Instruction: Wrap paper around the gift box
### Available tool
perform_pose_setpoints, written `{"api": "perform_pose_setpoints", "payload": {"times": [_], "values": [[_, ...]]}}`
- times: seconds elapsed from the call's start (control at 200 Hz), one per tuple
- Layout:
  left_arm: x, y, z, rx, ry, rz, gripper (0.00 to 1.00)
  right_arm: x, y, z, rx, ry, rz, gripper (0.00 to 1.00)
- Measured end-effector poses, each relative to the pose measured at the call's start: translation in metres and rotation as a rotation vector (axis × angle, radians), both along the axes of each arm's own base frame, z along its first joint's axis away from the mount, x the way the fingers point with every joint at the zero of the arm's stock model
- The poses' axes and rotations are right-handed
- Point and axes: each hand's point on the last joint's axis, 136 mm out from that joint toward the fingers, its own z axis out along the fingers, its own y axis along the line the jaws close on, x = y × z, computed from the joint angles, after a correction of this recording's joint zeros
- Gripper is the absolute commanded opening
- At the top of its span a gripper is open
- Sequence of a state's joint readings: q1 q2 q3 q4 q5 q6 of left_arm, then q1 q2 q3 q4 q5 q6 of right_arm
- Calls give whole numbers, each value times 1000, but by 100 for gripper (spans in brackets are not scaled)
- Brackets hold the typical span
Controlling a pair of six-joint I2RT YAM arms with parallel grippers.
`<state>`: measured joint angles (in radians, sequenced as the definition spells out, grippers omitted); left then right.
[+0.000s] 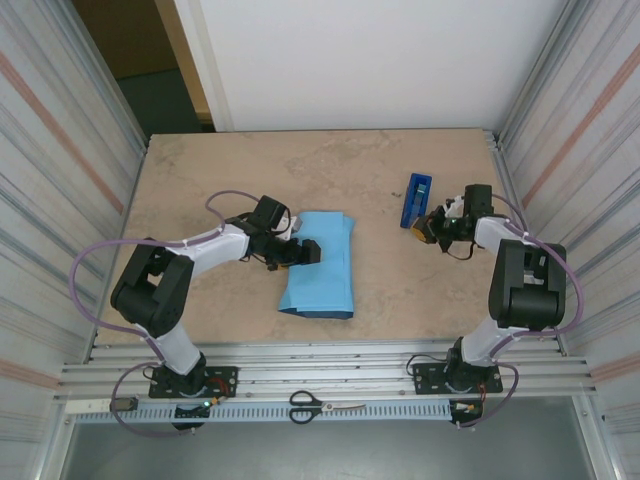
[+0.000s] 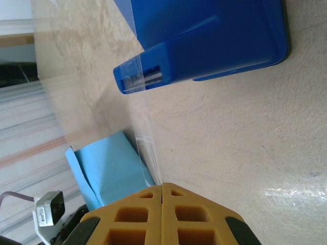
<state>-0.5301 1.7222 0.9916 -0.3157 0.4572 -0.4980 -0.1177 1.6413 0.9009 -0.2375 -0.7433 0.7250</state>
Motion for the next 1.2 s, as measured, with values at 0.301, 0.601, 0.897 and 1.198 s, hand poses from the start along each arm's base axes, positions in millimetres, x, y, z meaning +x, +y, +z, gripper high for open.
{"api": "perform_pose_setpoints", "payload": {"times": [0.301, 0.601, 0.897, 1.198], "values": [[0, 0, 0, 0, 0, 0, 86, 11, -5, -33, -81, 27, 0, 0], [0, 0, 0, 0, 1, 0, 86, 25, -14, -44, -146, 21, 7, 0], [0, 0, -1, 0, 0, 0, 86, 23, -20, -43, -163, 46, 3, 0], [0, 0, -1, -4, 1, -1, 86, -7, -18, -59, -185, 182, 27, 0]]}}
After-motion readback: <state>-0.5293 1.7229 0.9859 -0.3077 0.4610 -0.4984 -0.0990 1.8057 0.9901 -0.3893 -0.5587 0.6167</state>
